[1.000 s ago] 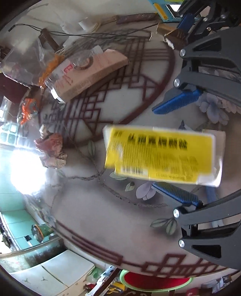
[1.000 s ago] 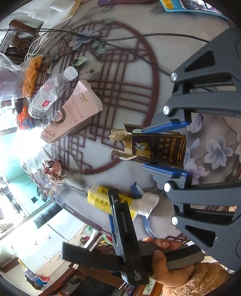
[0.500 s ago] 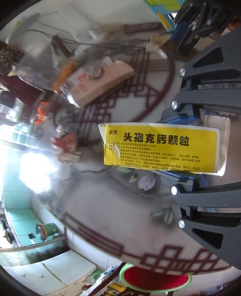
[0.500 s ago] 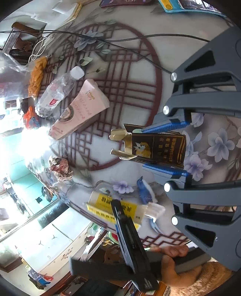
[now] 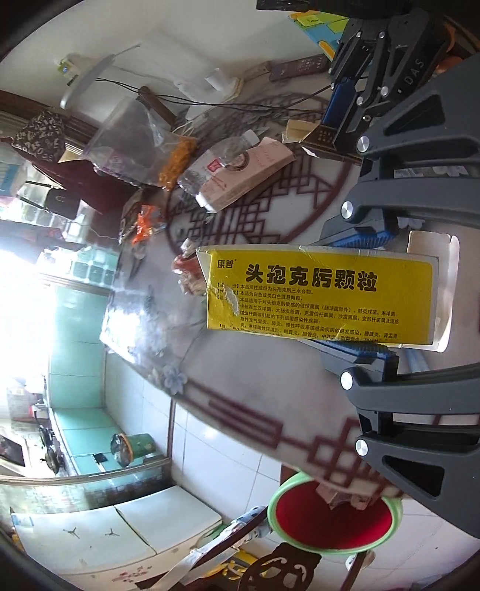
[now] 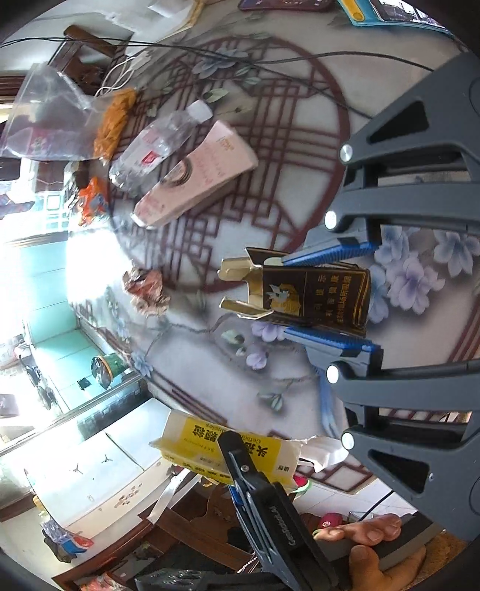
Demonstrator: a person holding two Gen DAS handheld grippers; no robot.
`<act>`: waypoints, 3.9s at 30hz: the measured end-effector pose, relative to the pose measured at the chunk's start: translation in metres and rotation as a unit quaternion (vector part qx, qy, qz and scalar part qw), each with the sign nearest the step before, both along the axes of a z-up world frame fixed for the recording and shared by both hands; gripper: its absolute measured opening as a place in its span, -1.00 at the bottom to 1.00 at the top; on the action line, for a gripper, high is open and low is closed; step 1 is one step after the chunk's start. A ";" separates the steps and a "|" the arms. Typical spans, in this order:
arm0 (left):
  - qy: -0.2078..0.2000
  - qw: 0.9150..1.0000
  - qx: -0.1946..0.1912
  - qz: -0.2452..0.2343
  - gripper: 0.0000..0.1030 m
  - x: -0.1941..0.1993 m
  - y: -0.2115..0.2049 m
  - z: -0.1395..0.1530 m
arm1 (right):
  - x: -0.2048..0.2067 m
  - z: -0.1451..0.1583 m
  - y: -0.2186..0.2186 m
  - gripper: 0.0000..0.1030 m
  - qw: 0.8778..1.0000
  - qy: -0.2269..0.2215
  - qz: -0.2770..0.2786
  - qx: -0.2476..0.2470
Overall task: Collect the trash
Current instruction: 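Lift the yellow box with the left gripper while the right holds the cigarette box, then carry both boxes over the red bucket and open both grippers to drop them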
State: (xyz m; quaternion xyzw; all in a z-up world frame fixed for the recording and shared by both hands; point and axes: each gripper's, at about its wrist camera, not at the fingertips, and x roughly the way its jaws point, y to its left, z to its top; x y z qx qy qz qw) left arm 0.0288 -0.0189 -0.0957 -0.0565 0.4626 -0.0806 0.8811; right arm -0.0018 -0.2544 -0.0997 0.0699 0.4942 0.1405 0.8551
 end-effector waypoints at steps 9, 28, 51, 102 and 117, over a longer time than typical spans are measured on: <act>-0.002 1.000 -0.013 -0.013 -0.28 -0.005 0.046 0.002 | -0.003 0.013 0.040 -0.35 1.000 -0.013 -0.018 -0.020; 0.011 0.999 -0.011 -0.028 -0.28 -0.003 0.121 -0.009 | -0.009 0.015 0.117 -0.35 0.999 -0.009 -0.036 -0.029; 0.083 0.996 -0.039 0.020 -0.51 -0.010 0.223 -0.058 | -0.002 0.012 0.188 -0.35 0.999 -0.009 0.012 -0.038; 0.056 0.984 -0.003 0.172 -0.25 -0.018 0.335 -0.056 | 0.040 0.010 0.330 -0.34 0.984 -0.020 0.176 -0.016; 0.089 0.979 -0.007 0.183 -0.25 0.000 0.359 -0.088 | 0.055 -0.001 0.369 -0.33 0.979 -0.006 0.202 -0.036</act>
